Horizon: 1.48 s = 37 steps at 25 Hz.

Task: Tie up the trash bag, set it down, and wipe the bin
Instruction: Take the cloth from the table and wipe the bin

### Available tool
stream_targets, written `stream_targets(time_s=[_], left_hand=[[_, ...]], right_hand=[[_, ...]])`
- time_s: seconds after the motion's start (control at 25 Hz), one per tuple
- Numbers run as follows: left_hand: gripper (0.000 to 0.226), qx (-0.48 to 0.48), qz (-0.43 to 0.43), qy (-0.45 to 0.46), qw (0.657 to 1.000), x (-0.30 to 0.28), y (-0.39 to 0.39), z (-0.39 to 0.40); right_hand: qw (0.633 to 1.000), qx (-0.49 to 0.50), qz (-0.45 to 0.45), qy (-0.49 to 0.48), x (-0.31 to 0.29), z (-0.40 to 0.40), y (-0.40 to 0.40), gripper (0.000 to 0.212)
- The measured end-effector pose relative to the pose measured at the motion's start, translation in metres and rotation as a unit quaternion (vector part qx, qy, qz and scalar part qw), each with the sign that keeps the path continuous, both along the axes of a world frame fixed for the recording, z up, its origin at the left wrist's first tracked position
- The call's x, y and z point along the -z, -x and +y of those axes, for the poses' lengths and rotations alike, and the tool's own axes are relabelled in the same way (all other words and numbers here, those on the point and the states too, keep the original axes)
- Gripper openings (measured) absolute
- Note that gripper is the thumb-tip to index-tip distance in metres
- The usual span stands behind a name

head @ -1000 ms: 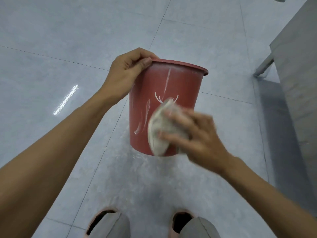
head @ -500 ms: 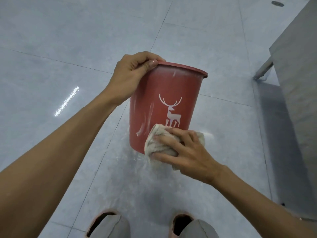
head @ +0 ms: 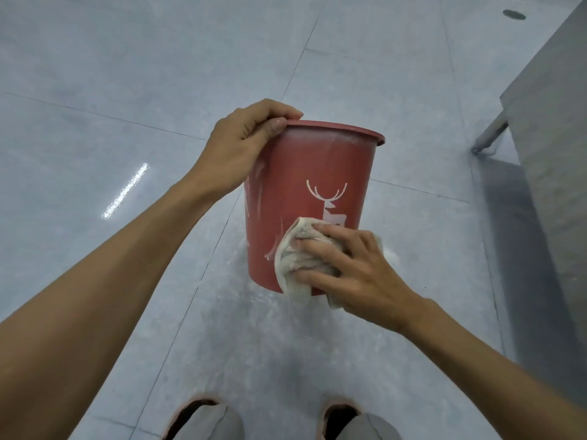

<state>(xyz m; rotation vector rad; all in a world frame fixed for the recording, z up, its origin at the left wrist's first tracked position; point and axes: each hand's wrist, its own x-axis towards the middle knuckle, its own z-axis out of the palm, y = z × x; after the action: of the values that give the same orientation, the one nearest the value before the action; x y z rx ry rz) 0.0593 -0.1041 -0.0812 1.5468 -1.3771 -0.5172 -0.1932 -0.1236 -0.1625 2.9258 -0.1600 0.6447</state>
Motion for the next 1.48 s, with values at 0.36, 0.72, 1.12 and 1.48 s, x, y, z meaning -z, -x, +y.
stream_targets(time_s=[0.36, 0.72, 1.12, 1.48], left_hand=[[0.03, 0.048, 0.03, 0.016, 0.998, 0.008, -0.002, -0.005], [0.021, 0.006, 0.061, 0.034, 0.998, 0.013, 0.002, -0.004], [0.016, -0.041, 0.045, 0.035, 0.998, 0.02, 0.007, -0.002], [0.021, 0.031, 0.055, 0.05, 0.997, 0.008, 0.012, -0.012]], right_hand=[[0.968, 0.167, -0.187, -0.03, 0.001, -0.015, -0.041, 0.031], [0.992, -0.024, -0.12, -0.01, -0.005, -0.001, 0.008, 0.04], [0.993, -0.066, 0.031, 0.089, 0.047, 0.033, 0.023, 0.03], [0.949, 0.213, -0.232, -0.019, -0.013, -0.027, -0.043, 0.059]])
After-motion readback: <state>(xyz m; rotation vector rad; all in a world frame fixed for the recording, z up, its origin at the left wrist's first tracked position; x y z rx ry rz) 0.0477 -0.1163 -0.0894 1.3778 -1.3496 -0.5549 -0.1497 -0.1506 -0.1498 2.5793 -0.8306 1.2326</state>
